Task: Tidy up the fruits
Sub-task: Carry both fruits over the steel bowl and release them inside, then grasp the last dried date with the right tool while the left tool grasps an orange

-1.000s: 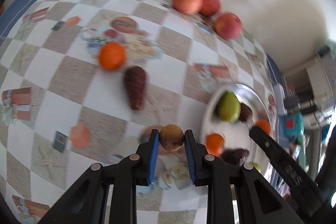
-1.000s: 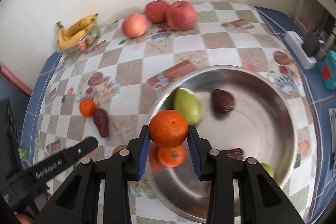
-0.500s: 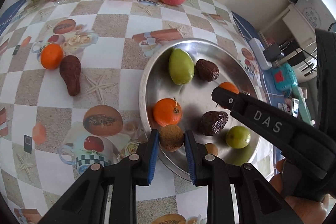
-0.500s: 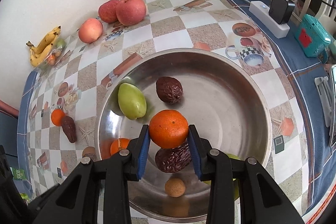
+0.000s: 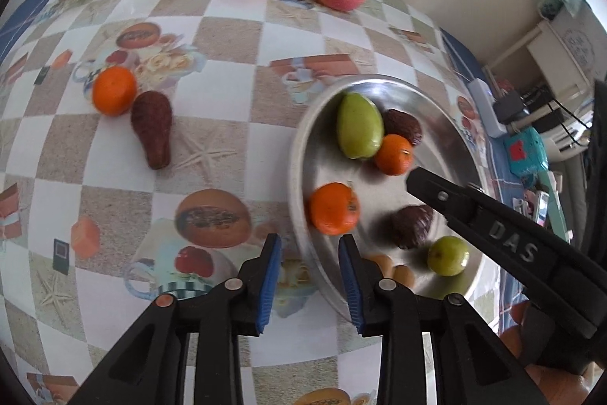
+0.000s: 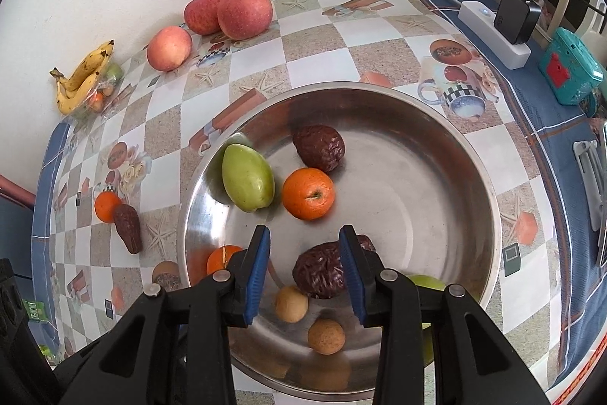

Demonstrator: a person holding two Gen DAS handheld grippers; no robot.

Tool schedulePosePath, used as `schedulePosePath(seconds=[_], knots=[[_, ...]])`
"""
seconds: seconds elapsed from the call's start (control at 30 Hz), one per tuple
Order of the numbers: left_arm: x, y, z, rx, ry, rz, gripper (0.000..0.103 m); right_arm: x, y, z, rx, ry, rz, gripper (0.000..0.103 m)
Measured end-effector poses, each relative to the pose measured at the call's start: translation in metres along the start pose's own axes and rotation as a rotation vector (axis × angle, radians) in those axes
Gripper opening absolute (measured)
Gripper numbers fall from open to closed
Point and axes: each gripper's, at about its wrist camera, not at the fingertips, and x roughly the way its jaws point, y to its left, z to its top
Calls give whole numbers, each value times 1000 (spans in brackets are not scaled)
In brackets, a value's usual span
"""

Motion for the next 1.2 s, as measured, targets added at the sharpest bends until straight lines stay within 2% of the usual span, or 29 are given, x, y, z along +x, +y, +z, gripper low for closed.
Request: schedulePosePath(seconds=[0.13, 0.23, 0.33, 0.4, 0.43, 0.57, 0.63, 0.67, 0.7, 0.83, 0.9, 1.2], knots=[[-4, 11, 4, -31, -12, 8, 35, 1, 2, 0, -3, 2, 1, 39], [-8, 20, 7, -60, -25, 22, 42, 2, 6, -1, -10, 5, 4, 39], [-11, 31, 10, -94, -35, 39, 55, 2, 10, -1, -17, 8, 6, 39], [-12, 40, 12, -125, -40, 61, 74, 2, 13, -1, -22, 7, 8, 39], [-12, 45, 13, -140, -42, 76, 77, 2, 14, -1, -25, 6, 8, 39], [-12, 64, 15, -195, -45, 161, 103, 2, 21, -1, -40, 8, 2, 39], [-14, 70, 16, -213, -56, 194, 103, 3, 24, -1, -51, 7, -12, 50], [-15, 73, 16, -220, -61, 210, 103, 4, 25, -1, -55, 4, -22, 66], [-16, 76, 16, -227, -68, 225, 103, 4, 26, 0, -60, -2, -31, 75], [-20, 85, 16, -252, -96, 269, 103, 4, 29, -1, -73, -12, -37, 79], [-22, 90, 17, -262, -106, 279, 103, 4, 30, -1, -81, -20, -50, 96], [-30, 102, 17, -268, -136, 297, 103, 7, 40, -3, -90, -28, -70, 97]])
